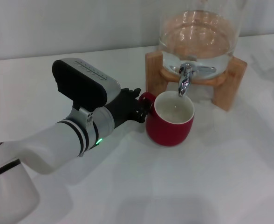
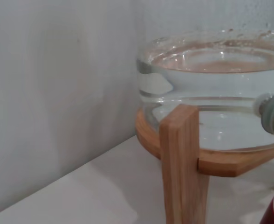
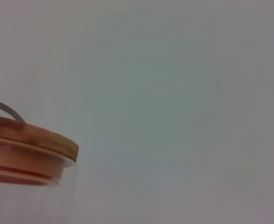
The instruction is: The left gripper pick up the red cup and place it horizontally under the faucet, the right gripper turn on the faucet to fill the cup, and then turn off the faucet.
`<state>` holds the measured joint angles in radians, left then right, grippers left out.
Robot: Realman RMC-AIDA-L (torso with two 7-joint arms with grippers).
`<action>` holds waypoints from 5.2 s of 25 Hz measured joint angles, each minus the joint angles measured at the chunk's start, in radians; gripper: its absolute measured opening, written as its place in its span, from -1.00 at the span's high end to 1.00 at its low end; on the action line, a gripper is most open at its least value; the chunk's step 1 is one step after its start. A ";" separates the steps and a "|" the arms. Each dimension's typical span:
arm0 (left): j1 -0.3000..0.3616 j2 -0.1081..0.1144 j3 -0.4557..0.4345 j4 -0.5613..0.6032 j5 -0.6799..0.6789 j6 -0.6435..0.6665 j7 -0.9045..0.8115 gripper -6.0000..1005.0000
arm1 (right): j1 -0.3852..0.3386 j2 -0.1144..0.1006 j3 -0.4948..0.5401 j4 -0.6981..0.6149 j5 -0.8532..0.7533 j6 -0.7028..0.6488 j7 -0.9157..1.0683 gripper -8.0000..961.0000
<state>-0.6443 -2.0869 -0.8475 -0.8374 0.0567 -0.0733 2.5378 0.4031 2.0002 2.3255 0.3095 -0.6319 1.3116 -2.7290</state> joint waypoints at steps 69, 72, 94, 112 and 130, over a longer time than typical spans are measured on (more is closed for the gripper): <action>-0.014 0.001 0.074 -0.029 0.000 0.080 -0.108 0.11 | -0.023 0.002 -0.014 -0.010 0.000 0.028 0.002 -0.40; -0.007 0.001 0.076 -0.041 0.000 0.095 -0.107 0.11 | -0.023 0.002 -0.014 -0.010 0.000 0.028 0.002 -0.40; 0.163 0.006 0.067 -0.178 0.058 0.139 -0.020 0.07 | -0.022 0.002 -0.026 -0.010 0.000 0.002 -0.007 -0.40; 0.457 0.007 -0.010 -0.405 0.399 -0.036 -0.019 0.04 | -0.037 0.002 -0.025 -0.012 0.000 -0.008 -0.010 -0.39; 0.695 -0.001 -0.371 -0.225 0.262 -0.808 0.143 0.01 | -0.050 -0.013 -0.017 -0.005 0.010 -0.009 -0.011 -0.39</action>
<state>0.0511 -2.0879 -1.2187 -1.0620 0.3183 -0.8810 2.6810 0.3535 1.9877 2.3084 0.3045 -0.6221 1.3022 -2.7397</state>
